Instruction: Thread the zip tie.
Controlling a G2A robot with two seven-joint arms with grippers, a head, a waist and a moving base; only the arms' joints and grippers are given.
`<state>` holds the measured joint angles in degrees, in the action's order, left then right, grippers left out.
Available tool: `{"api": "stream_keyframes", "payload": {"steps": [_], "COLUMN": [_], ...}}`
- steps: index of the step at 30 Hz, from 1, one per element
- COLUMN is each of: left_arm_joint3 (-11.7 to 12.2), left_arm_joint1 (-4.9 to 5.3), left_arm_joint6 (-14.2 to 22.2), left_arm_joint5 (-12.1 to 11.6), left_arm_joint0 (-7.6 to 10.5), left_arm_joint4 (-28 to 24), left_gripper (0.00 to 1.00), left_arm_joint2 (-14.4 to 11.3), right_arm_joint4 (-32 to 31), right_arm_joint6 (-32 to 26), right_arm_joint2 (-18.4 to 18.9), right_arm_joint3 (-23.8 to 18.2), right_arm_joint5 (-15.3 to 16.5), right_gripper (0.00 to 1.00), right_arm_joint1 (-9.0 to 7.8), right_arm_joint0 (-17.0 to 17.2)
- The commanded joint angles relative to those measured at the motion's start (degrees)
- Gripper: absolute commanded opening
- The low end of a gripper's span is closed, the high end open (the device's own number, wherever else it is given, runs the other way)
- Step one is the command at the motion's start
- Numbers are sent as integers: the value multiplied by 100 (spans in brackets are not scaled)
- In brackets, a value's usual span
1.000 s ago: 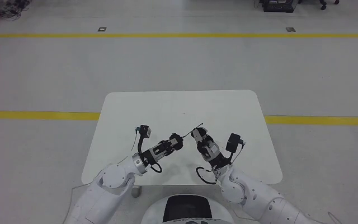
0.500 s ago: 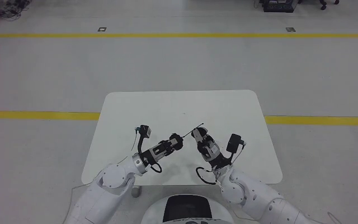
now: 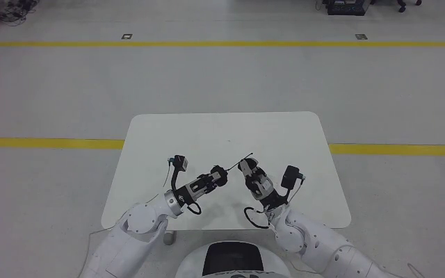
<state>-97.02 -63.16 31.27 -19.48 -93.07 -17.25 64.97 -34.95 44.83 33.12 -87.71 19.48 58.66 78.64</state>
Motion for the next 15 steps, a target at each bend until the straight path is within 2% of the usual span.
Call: {"api": "stream_keyframes", "payload": {"steps": [1,15], "left_arm_joint3": [0,0], "left_arm_joint1": [0,0], "left_arm_joint6": [0,0], "left_arm_joint5": [0,0], "left_arm_joint0": [0,0], "left_arm_joint4": [0,0], "left_gripper": [0,0], "left_arm_joint2": [0,0], "right_arm_joint4": [-4,2], "right_arm_joint6": [-7,-201], "right_arm_joint2": [1,23], "right_arm_joint3": [-1,31], "right_arm_joint5": [0,0], "right_gripper": [0,0], "right_arm_joint1": [1,16], "right_arm_joint0": [-1,7]}}
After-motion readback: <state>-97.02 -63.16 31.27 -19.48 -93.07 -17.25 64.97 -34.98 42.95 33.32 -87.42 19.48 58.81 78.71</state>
